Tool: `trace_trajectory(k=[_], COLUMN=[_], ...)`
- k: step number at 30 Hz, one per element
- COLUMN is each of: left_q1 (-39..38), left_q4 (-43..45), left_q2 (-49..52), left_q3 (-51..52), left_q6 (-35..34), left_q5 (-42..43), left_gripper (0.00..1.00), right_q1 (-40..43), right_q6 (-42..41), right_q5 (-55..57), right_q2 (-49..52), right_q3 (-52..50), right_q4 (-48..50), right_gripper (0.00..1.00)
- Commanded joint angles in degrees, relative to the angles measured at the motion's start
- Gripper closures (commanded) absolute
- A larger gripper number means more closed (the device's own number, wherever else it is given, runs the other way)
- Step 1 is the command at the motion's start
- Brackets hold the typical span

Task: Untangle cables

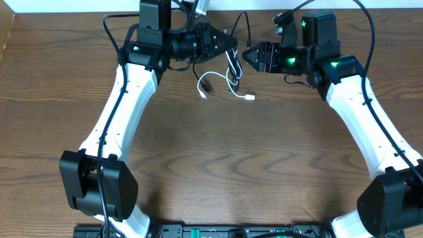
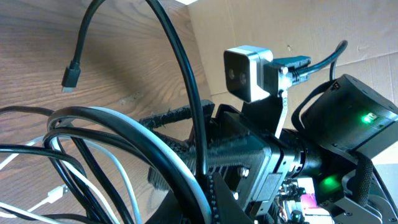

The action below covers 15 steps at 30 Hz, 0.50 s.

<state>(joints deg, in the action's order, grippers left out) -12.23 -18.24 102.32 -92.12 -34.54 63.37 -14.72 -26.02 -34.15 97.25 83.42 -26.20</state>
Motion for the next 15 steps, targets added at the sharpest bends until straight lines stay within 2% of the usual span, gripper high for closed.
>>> trace_trajectory(k=[1,9,15], left_q1=[-0.13,-0.13,-0.13], left_q4=[-0.55,-1.46,-1.44], left_q2=[-2.12,-2.1,-2.1], left_q3=[-1.86,-1.86,-1.86], left_q6=[-0.04,0.0,-0.02], left_q5=[-0.02,-0.52,-1.55], left_gripper=[0.93,0.93,0.92], right_q1=[-0.79,-1.92,-3.39], right_q6=[-8.68,-17.99,-19.26], right_q5=[2.91,-2.49,-4.0], right_q2=[2.01,4.04,5.25], right_q3=[0.04,0.04,0.04], right_q4=[2.29,9.97,9.99], right_gripper=[0.4,0.41,0.41])
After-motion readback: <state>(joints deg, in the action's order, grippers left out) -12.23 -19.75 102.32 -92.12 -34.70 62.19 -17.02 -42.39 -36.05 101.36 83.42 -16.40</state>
